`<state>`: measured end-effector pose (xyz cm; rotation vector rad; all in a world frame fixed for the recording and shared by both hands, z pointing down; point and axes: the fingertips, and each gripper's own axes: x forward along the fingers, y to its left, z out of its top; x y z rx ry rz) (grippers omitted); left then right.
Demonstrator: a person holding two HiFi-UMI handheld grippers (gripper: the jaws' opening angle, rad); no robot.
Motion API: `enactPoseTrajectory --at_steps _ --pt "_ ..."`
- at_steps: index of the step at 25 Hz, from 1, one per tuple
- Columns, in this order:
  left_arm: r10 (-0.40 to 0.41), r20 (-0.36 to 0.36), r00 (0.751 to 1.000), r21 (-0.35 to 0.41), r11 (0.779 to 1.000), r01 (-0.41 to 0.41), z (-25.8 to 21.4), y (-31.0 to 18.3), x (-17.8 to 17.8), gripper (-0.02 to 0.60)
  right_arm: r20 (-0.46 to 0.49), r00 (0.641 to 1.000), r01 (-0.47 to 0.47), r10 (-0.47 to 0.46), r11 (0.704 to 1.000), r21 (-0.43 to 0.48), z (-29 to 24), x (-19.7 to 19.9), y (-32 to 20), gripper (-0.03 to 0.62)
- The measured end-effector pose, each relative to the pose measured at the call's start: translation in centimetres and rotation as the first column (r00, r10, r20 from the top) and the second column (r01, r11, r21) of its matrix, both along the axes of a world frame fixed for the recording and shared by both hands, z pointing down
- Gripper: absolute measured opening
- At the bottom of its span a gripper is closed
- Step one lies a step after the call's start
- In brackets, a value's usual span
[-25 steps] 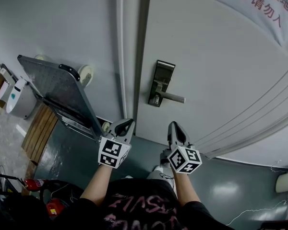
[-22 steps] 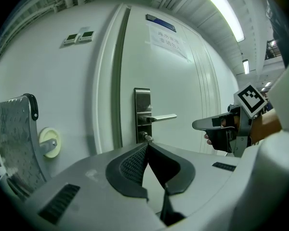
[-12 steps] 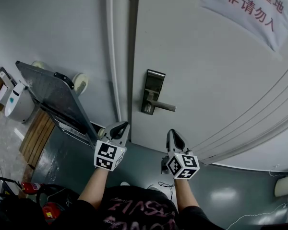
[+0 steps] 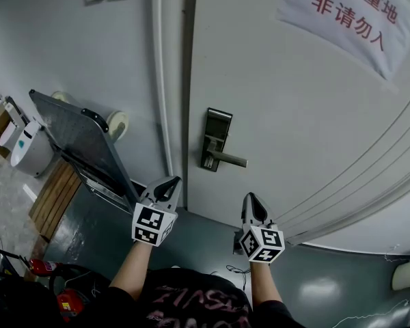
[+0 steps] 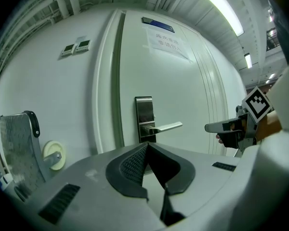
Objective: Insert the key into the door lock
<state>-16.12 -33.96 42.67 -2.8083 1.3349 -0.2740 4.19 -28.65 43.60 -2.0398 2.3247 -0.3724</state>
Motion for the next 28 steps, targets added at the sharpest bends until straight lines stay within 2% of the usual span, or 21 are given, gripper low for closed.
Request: enactPoseTrajectory --at_steps 18,28 --pt "-0.041 0.018 0.999 0.003 0.999 0.041 -0.5 0.6 0.9 0.012 -0.017 0.999 0.037 -0.037 0.999 0.006 -0.4 0.8 -0.1 0.063" --pt "-0.025 0.035 0.999 -0.001 1.0 0.025 -0.5 1.4 2.5 0.013 -0.029 0.998 0.048 -0.048 0.999 0.012 -0.8 1.7 -0.1 0.063"
